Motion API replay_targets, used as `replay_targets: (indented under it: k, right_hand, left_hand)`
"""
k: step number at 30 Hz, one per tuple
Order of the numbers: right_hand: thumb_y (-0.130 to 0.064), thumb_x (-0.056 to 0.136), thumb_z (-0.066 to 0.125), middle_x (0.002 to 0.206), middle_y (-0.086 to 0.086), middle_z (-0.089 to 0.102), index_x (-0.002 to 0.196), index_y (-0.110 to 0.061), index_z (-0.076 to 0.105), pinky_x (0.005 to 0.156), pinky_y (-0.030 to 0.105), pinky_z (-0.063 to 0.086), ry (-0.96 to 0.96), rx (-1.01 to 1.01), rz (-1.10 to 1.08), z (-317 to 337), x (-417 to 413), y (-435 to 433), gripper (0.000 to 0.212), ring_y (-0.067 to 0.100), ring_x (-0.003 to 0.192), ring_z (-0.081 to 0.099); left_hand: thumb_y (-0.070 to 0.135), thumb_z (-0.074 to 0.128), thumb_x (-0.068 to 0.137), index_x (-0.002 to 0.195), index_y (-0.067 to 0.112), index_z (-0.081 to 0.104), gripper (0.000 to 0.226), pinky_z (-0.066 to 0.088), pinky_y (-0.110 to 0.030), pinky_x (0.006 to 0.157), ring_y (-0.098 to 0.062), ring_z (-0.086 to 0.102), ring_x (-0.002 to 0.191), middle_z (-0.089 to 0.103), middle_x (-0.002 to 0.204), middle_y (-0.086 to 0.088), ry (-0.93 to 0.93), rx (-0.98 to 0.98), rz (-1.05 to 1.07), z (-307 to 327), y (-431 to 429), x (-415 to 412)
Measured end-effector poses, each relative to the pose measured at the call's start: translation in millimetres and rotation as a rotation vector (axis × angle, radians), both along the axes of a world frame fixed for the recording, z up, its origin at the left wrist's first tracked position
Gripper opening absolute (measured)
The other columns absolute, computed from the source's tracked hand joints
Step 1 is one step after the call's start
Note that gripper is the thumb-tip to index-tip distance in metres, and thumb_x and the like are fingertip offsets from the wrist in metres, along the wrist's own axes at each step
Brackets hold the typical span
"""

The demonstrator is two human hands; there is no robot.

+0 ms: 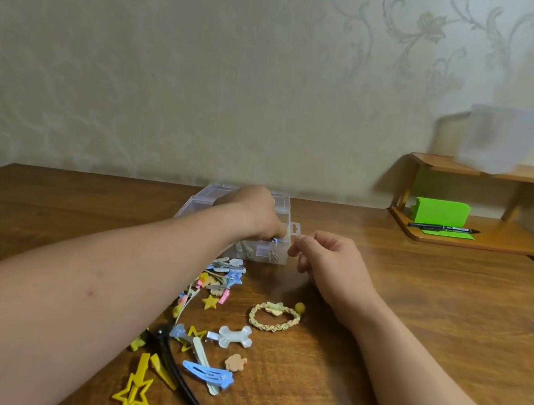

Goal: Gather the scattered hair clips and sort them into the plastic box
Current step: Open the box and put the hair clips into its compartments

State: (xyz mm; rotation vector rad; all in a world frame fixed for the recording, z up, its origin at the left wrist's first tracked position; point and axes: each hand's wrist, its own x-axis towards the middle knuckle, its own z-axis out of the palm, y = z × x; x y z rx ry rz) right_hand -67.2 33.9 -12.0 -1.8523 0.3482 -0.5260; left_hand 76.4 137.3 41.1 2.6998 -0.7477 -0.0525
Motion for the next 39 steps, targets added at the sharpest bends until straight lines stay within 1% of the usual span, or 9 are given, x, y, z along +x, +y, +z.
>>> replay_targets:
  k: [7,11,14,17,22,26,31,35,39]
  right_hand:
    - [-0.034,0.1,0.063,0.066,-0.003,0.066,0.083,-0.016,0.079,0.066,0.032,0.044,0.014,-0.011,-0.006,0,0,1,0.03,0.008,0.059,0.052]
    - [-0.034,0.102,0.062,0.065,-0.004,0.066,0.085,-0.016,0.079,0.065,0.032,0.046,0.027,-0.065,0.004,2,-1,4,0.03,0.007,0.06,0.054]
    - [-0.042,0.102,0.063,0.066,-0.003,0.067,0.084,-0.016,0.078,0.056,0.023,0.046,0.051,-0.166,0.042,2,0,9,0.036,0.003,0.053,0.052]
    - [-0.047,0.102,0.063,0.064,-0.003,0.067,0.082,-0.015,0.077,0.044,0.017,0.044,0.067,-0.279,0.033,-1,2,13,0.04,0.003,0.049,0.052]
    - [-0.045,0.102,0.062,0.063,-0.003,0.067,0.081,-0.015,0.077,0.045,0.017,0.044,0.056,-0.335,-0.012,-2,4,13,0.04,0.008,0.055,0.058]
    - [-0.044,0.105,0.06,0.065,-0.002,0.068,0.082,-0.016,0.078,0.043,0.014,0.042,0.064,-0.338,-0.013,-2,3,11,0.04,0.003,0.05,0.055]
    - [-0.045,0.104,0.06,0.067,0.001,0.071,0.082,-0.017,0.078,0.045,0.014,0.042,0.074,-0.333,-0.013,-2,3,10,0.04,0.006,0.053,0.057]
    - [-0.046,0.104,0.061,0.064,-0.002,0.07,0.082,-0.017,0.078,0.045,0.015,0.042,0.085,-0.346,-0.021,-2,6,9,0.04,0.007,0.052,0.056]
    - [-0.047,0.104,0.06,0.068,-0.002,0.072,0.085,-0.018,0.079,0.051,0.019,0.045,0.099,-0.351,-0.017,-1,4,10,0.04,0.006,0.056,0.059]
  left_hand:
    - [0.038,0.075,0.077,0.072,0.016,0.08,0.023,0.045,-0.032,0.059,-0.025,0.055,0.056,0.059,0.057,0.0,-0.035,-0.039,-0.018,2,8,2]
    - [0.041,0.074,0.083,0.074,0.011,0.081,0.032,0.043,-0.032,0.059,-0.025,0.051,0.054,0.057,0.054,-0.004,-0.081,-0.222,-0.048,9,34,-4]
    - [0.042,0.073,0.096,0.077,0.016,0.082,0.033,0.044,-0.03,0.06,-0.017,0.054,0.054,0.066,0.06,-0.003,-0.072,-0.405,-0.139,4,68,-22]
    - [0.039,0.073,0.099,0.085,0.021,0.079,0.023,0.046,-0.028,0.063,-0.007,0.054,0.059,0.067,0.07,0.004,-0.012,-0.465,-0.244,-11,99,-42]
    - [0.04,0.074,0.098,0.096,0.033,0.077,0.008,0.054,-0.03,0.071,-0.004,0.066,0.075,0.074,0.085,0.009,0.099,-0.363,-0.368,-28,128,-60]
    - [0.036,0.075,0.098,0.097,0.031,0.078,0.006,0.044,-0.011,0.062,0.005,0.061,0.07,0.072,0.082,0.021,0.138,-0.223,-0.482,-22,139,-65]
    - [0.047,0.073,0.098,0.1,0.035,0.077,0.013,0.056,-0.026,0.074,-0.004,0.068,0.085,0.074,0.095,0.014,0.178,-0.092,-0.557,-19,143,-67]
    - [0.051,0.077,0.093,0.099,0.037,0.076,0.015,0.05,-0.021,0.067,-0.001,0.063,0.078,0.072,0.094,0.015,0.211,-0.054,-0.622,-19,142,-70]
    - [0.051,0.08,0.091,0.1,0.036,0.072,0.02,0.054,-0.026,0.076,-0.005,0.063,0.09,0.067,0.097,0.014,0.161,0.015,-0.66,-22,139,-74]
